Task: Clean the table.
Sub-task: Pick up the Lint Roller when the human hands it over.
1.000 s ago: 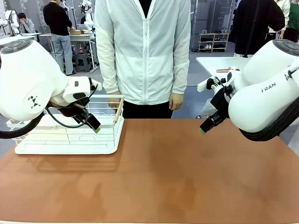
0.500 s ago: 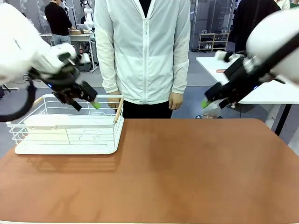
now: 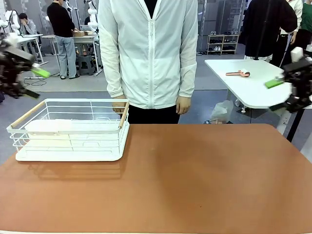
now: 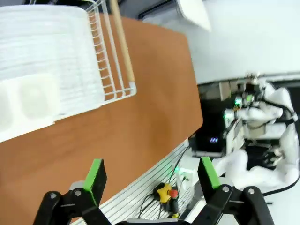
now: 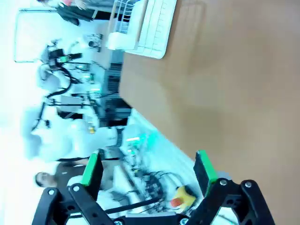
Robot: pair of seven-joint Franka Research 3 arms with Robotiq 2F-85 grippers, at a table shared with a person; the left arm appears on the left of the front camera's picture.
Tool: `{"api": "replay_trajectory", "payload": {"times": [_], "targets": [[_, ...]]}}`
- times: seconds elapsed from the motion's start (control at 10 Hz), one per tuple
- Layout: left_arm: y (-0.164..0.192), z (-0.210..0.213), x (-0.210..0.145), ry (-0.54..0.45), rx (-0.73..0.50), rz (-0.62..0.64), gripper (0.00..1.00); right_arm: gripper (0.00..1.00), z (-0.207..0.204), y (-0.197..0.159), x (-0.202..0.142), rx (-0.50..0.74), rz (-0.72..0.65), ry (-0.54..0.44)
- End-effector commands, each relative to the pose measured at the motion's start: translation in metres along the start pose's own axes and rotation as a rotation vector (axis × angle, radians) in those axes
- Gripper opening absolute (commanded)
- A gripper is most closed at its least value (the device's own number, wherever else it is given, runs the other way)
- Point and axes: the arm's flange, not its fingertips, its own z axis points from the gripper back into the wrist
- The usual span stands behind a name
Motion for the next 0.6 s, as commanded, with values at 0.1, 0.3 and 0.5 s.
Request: {"api": "replay_trajectory", "payload": {"times": [0.1,0.3,0.5], "targets": [[0.041,0.059,-0.007,-0.214,-0.119,0.14,1.0,1.0,0.059,-0.035,0.003,0.083,-0.125,-0.098],[0.062,0.084,-0.023,-0.271,-0.198,0.242,1.0,1.0,0.094,-0.054,-0.015,0.123,-0.157,-0.159],[0.071,0.098,-0.029,-0.289,-0.237,0.279,1.0,1.0,0.108,-0.064,-0.025,0.126,-0.169,-0.177]]}}
